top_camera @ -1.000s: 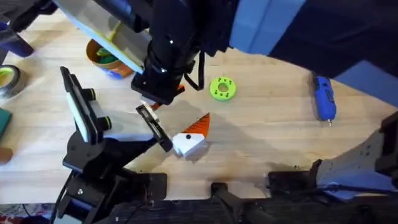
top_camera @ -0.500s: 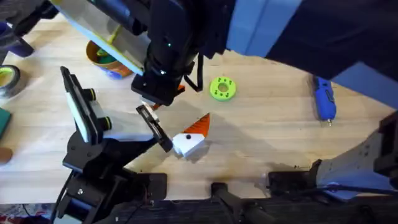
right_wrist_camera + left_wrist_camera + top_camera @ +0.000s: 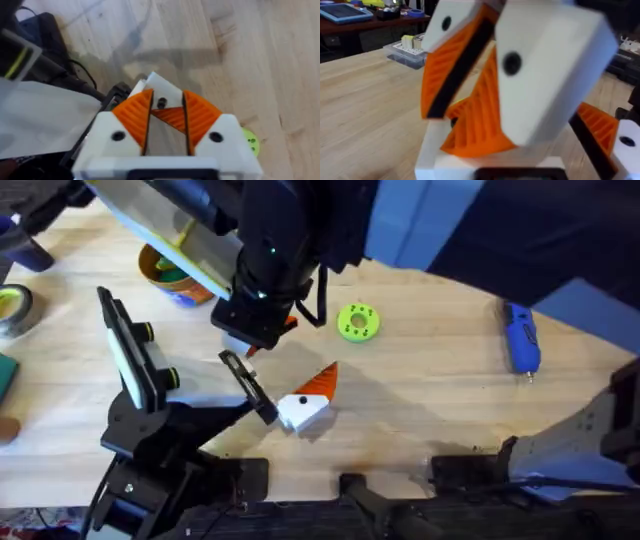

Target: Pick up the gripper from the table and insert it into the empty holder that is missing its gripper. Then pick up a screw, insert it into the mounting hole, and use the screwdriver to tighten it. Finally, clean up the table by picking up the vegetable and placing it into the bucket.

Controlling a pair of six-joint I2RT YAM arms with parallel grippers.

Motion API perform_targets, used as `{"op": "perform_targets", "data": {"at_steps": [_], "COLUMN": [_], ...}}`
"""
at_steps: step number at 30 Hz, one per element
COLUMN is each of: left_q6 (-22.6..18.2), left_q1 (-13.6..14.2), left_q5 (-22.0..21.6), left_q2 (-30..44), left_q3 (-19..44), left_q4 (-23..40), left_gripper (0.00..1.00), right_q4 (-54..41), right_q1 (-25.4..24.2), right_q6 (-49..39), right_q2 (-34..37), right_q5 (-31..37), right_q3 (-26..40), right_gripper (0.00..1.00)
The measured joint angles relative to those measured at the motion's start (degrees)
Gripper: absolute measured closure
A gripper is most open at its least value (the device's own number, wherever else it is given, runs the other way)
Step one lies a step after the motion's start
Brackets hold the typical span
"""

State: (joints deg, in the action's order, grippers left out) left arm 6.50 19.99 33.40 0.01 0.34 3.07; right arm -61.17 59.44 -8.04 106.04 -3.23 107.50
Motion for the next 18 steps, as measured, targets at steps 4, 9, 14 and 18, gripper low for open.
{"op": "perform_targets", "data": {"at_steps": [4, 9, 14, 18], "left_q6": [0.0, -0.1, -0.1, -0.1], "left_q1": [0.0, 0.0, 0.0, 0.0], "left_q5": [-0.1, 0.0, 0.0, 0.0], "left_q2": [0.0, 0.0, 0.0, 0.0], "left_q3": [0.0, 0.0, 0.0, 0.0], "left_q4": [0.0, 0.0, 0.0, 0.0], "left_gripper": [0.011, 0.011, 0.011, 0.011], "right_q4": [0.0, -0.6, -2.3, -4.3], "right_q1": [-1.2, -1.6, -2.3, -5.0], "right_q6": [0.1, 0.8, 1.2, 1.3], "right_q2": [-0.3, -1.9, -5.6, -9.6], "right_q5": [2.2, 2.1, 1.4, 1.4], "right_q3": [0.0, 0.0, 0.0, 0.0], "right_gripper": [0.168, 0.005, 0.005, 0.005]}}
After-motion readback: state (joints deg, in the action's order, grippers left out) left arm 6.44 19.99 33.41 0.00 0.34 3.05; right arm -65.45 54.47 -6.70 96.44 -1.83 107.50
